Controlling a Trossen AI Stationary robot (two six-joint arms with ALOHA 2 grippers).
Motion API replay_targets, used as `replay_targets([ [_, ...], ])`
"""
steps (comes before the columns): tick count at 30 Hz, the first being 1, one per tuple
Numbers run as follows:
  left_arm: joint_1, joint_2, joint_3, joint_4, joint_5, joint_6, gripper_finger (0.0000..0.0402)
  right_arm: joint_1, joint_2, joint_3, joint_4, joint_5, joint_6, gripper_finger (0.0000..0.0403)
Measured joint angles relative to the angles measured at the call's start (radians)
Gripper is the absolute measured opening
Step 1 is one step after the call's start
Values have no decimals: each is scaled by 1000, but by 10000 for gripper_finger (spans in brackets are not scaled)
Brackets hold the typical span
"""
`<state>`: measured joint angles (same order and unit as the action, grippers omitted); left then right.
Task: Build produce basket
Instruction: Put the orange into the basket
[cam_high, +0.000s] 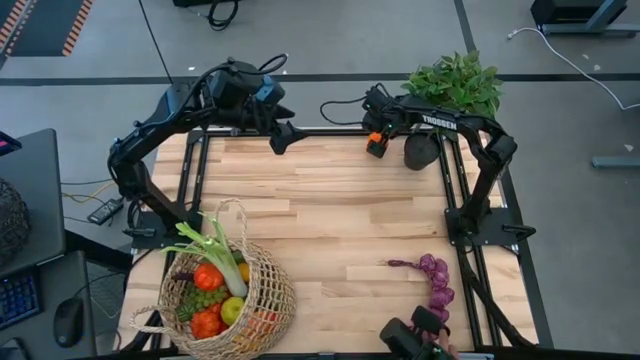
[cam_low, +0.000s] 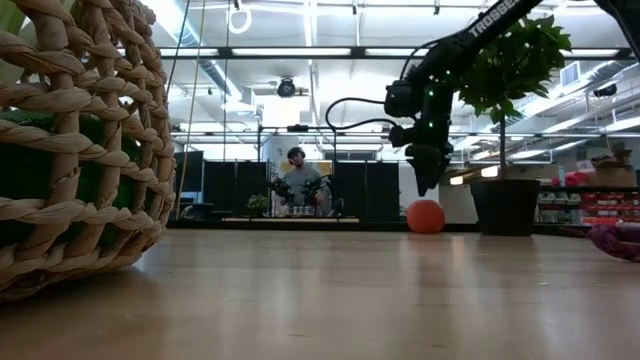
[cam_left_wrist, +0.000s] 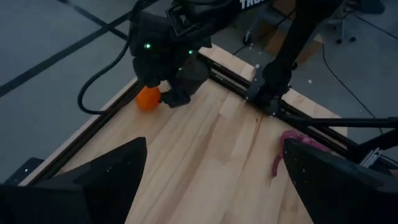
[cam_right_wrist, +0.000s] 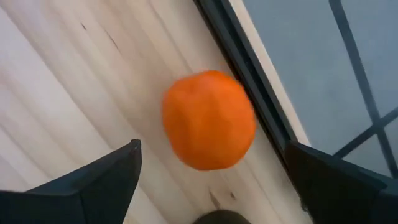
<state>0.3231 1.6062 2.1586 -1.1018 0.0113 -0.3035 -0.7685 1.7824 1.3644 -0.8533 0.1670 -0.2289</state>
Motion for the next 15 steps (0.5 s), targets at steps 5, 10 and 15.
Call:
replay_targets([
  [5, 0, 0, 0, -3, -2, 0, 380, -6, 0, -41, 9, -13, 50, 399],
  [10, 1, 0, 0, -3, -26, 0, 380, -26, 0, -71, 76, -33, 48, 399],
  [15, 0, 0, 0, -2, -33, 0, 380, -37, 0, -97, 134, -31, 44, 398],
])
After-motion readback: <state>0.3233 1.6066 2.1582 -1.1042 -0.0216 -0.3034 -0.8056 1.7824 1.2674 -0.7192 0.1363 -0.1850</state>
